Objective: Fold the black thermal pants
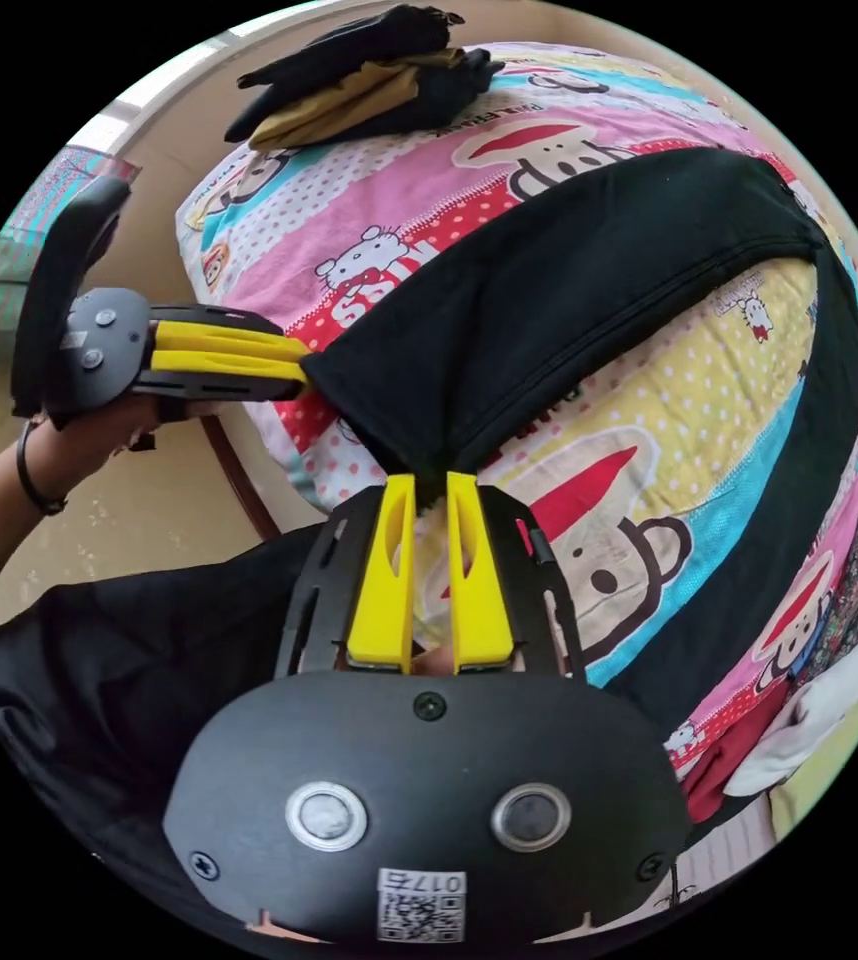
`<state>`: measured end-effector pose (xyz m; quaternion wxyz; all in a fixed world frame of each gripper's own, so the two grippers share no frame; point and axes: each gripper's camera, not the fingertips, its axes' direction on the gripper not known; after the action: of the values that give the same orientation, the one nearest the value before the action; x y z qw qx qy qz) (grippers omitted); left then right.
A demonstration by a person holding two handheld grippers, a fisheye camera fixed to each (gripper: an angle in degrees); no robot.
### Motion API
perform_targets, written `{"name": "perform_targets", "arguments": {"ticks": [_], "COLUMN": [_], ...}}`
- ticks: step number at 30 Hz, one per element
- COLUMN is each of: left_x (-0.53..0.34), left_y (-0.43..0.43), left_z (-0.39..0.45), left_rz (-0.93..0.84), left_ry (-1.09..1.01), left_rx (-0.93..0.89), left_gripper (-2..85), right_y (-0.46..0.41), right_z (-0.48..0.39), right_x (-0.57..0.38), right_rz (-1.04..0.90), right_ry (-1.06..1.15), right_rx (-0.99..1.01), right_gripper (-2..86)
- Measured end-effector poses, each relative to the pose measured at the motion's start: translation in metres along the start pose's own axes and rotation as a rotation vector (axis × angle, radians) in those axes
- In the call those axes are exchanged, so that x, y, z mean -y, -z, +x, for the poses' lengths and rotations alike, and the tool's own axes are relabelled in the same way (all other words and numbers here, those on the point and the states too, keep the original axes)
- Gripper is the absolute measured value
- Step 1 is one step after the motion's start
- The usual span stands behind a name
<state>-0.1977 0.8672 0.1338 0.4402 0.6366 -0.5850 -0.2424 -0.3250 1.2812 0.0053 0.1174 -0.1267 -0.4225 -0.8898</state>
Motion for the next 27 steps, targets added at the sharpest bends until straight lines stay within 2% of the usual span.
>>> {"name": "perform_targets", "arguments": {"ticks": [4, 6, 8, 13, 15, 18, 23, 25, 27], "left_x": [-0.017, -0.024, -0.038, -0.058, -0.063, -0.07, -0.062, -0.045, -0.024], "left_y": [-0.008, -0.021, -0.024, -0.032, -0.031, -0.017, 0.015, 0.016, 0.011], "left_z": [-0.043, -0.058, -0.072, -0.106, -0.121, -0.147, -0.194, -0.201, -0.2], "left_rz": [0.024, -0.057, -0.029, -0.071, -0.09, -0.018, 0.228, 0.273, 0.311], "left_ry": [0.054, 0.07, 0.064, 0.127, 0.157, 0.192, 0.237, 0.21, 0.156], "left_rx": [-0.152, -0.145, -0.163, -0.211, -0.228, -0.242, -0.333, -0.368, -0.381], "left_gripper": [2.0, 0.7, 0.0, -0.5, -0.5, -0.6, -0.9, -0.9, -0.8], "right_y": [0.023, 0.054, 0.073, 0.097, 0.091, 0.058, 0.025, 0.026, 0.056], "right_z": [0.026, 0.037, 0.042, 0.043, 0.045, 0.042, 0.031, 0.029, 0.032], "right_x": [-0.002, 0.002, 0.012, 0.037, 0.04, 0.025, -0.01, -0.016, -0.017], "right_rz": [0.041, 0.184, 0.262, 0.34, 0.23, 0.06, -0.098, -0.113, 0.03], "right_ry": [-0.041, -0.11, -0.12, -0.021, -0.025, -0.028, -0.054, -0.063, -0.096], "right_rx": [0.119, 0.129, 0.114, 0.112, 0.162, 0.165, 0.164, 0.148, 0.132], "right_gripper": [5.2, 4.3, 3.9, 2.2, 1.5, 1.0, 0.4, 0.3, 0.3]}}
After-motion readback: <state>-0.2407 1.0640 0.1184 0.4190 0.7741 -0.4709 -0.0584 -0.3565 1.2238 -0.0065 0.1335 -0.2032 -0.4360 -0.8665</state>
